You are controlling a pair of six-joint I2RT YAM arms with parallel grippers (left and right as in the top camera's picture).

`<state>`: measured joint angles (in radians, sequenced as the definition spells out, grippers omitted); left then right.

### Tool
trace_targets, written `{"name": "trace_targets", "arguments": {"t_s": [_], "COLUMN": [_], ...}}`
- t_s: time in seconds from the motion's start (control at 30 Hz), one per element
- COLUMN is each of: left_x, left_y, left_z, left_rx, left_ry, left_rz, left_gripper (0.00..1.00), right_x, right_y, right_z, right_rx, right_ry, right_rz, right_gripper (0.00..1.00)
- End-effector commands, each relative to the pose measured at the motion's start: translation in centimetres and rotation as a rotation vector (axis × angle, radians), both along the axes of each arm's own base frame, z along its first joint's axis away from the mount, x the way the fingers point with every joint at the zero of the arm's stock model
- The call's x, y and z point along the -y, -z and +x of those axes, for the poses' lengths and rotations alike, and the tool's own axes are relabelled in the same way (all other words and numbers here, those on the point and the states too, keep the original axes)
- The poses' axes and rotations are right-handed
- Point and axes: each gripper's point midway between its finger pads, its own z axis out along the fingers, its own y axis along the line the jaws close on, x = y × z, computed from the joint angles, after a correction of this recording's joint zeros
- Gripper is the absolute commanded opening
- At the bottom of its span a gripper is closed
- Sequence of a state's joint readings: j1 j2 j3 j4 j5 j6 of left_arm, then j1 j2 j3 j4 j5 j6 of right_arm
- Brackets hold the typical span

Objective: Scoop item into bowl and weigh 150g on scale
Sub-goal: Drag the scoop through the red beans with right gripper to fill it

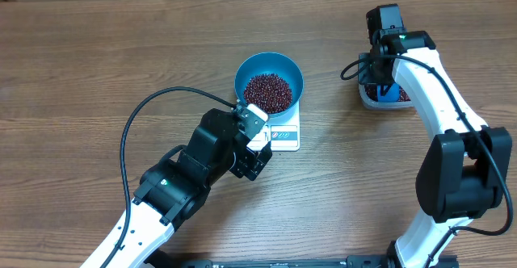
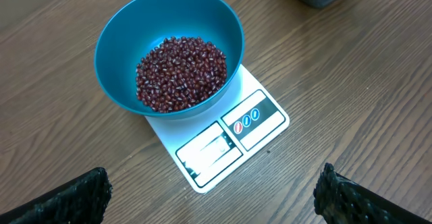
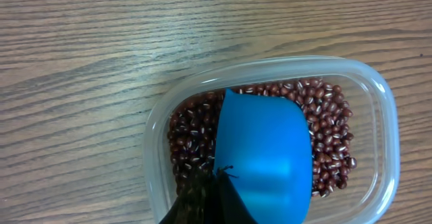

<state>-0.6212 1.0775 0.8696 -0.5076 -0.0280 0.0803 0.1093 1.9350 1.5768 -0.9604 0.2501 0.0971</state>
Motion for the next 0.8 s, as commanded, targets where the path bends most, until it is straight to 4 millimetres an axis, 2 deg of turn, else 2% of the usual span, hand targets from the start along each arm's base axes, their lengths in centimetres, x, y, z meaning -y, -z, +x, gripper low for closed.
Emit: {"name": "trace_targets", "arguments": {"t_s": [0.0,0.13,0.3,0.5,0.77], "left_x": [-0.1,-0.1,-0.1,-0.1,-0.1], "left_y": [0.2,0.2,0.2,0.2,0.2], "left_z": [0.0,0.0,0.0,0.0,0.0], "left_rx": [-0.004,-0.004,-0.004,-0.004,-0.004], "left_ry": [-0.008,-0.008,-0.008,-0.008,-0.008], "left_rz": [0.001,0.002,0.002,0.002,0.002], "left_gripper": [1.0,1.0,1.0,1.0,1.0], "right_x": [-1.3,-2.0,-1.8,-2.6,-2.9], "right_y": [0.8,0.9,0.8,0.4,0.3], "right_z": [0.0,0.2,0.5,-0.3,-0.6], "right_rx": [-0.015,-0.011,-0.008,-0.031,-0.042], "right_ry": [-0.024,-0.033,-0.05,-0.12,-0.139], "right_rz": [0.073,0.164,0.287,0.452,0.481], "right_gripper": [0.04,0.04,0.04,0.04,0.04]}}
